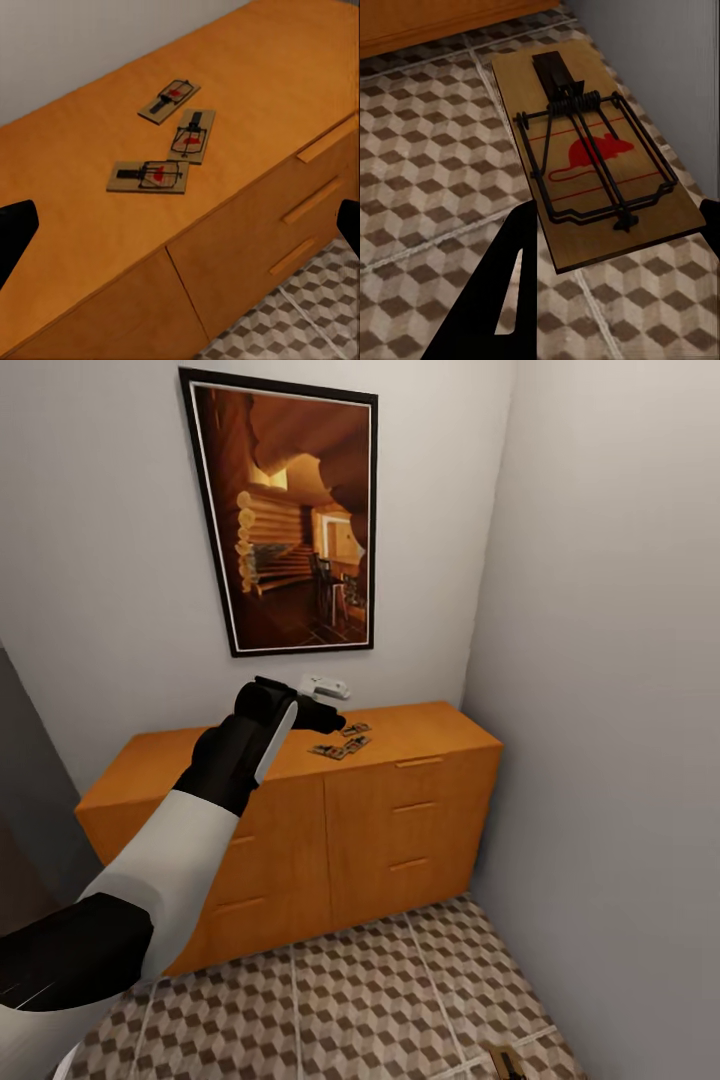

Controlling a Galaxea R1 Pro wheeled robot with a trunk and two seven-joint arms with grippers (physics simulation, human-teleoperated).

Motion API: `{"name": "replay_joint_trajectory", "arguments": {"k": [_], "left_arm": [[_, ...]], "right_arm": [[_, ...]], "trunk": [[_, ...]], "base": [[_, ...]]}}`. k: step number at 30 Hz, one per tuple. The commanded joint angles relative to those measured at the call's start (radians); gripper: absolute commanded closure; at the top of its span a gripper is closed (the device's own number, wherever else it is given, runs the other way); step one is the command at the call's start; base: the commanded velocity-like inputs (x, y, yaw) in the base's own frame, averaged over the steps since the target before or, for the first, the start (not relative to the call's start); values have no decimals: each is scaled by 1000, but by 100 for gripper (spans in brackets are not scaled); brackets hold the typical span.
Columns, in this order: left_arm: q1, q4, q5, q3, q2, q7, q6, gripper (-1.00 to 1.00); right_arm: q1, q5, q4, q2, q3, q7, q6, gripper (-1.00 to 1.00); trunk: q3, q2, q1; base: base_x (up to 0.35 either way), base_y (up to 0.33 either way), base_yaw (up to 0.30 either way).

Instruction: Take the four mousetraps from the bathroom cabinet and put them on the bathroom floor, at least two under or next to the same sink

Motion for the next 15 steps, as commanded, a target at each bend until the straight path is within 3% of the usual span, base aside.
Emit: {"name": "replay_joint_trajectory", "arguments": {"k": [1,8,15], "left_arm": [[-1,0,-1,0,0,-3,4,-100],[0,11,0,0,0,-3,4,-100],[-1,28,-1,0,0,-4,4,-100]], "right_arm": [[-1,-8,1,0,9,-4,-2,100],[-1,-8,1,0,9,-4,-2,100],[-1,-8,1,0,9,-4,-2,100]], "trunk": [[0,-1,0],[3,-1,0],[3,-1,0]], "base": [[0,41,-212],[0,20,-77],[67,185,-4]]}}
